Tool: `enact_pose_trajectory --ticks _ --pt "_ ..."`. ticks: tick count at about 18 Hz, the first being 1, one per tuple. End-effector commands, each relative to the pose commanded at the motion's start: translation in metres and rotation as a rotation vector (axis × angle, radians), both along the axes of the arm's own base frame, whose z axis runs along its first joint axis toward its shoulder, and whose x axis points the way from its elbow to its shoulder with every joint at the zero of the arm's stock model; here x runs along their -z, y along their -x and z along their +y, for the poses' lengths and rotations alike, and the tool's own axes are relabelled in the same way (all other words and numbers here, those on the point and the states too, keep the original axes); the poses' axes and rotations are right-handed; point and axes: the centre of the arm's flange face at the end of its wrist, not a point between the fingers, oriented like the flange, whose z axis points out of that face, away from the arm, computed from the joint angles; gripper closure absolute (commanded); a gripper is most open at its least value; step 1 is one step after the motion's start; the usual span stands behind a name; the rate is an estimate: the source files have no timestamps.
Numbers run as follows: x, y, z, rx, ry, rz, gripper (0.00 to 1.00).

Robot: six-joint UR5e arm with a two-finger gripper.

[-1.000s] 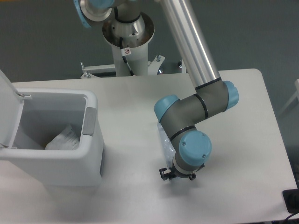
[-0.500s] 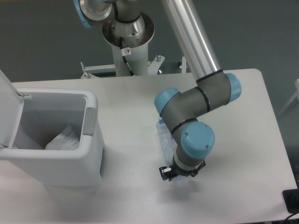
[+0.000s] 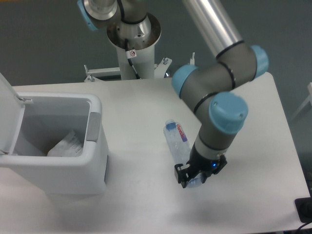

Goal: Place the trash in the trash can
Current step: 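Lift the clear bottle up off the table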

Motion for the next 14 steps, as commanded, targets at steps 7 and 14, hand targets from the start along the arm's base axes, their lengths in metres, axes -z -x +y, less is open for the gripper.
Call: enact_pose_trajectory --ticks 7,14 --pt "-0.079 -0.015 -0.007 0.032 -0.187 0.038 0.55" --pt "-0.166 -0.063 -0.008 0.135 -0.457 0.048 0.55"
